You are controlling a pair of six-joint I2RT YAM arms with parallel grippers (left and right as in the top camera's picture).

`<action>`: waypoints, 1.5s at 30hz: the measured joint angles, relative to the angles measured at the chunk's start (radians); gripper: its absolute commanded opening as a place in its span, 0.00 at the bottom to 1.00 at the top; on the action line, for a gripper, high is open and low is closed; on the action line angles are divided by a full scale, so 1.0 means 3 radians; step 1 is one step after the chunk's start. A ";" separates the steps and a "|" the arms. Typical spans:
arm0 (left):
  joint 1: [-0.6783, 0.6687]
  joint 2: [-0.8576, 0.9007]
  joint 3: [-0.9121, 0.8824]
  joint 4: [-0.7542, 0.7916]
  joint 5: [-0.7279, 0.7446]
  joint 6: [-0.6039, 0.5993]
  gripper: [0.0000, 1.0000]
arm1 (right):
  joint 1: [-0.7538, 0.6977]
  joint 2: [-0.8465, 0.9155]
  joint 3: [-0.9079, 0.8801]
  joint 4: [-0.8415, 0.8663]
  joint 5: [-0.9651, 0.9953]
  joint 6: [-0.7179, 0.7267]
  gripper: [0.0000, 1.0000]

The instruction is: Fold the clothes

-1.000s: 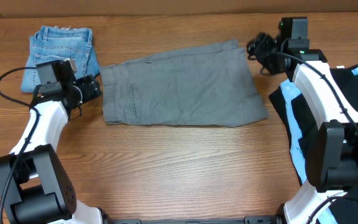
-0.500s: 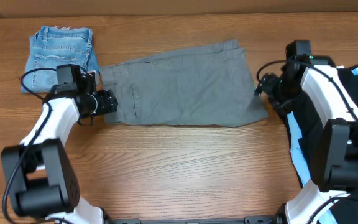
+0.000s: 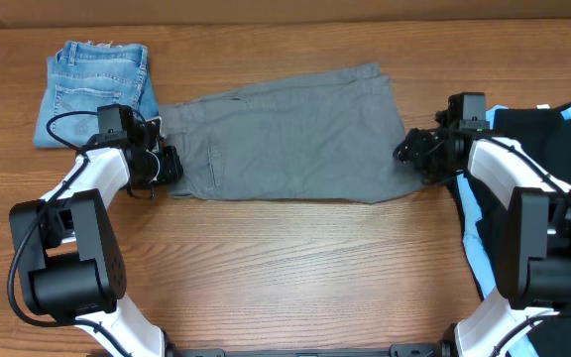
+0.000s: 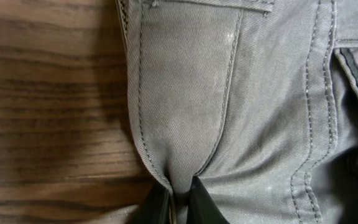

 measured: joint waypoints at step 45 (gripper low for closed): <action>0.0100 -0.0955 0.0109 -0.0697 0.0263 0.0411 0.75 | 0.0296 0.0107 0.0023 0.1354 -0.0029 -0.0229 0.65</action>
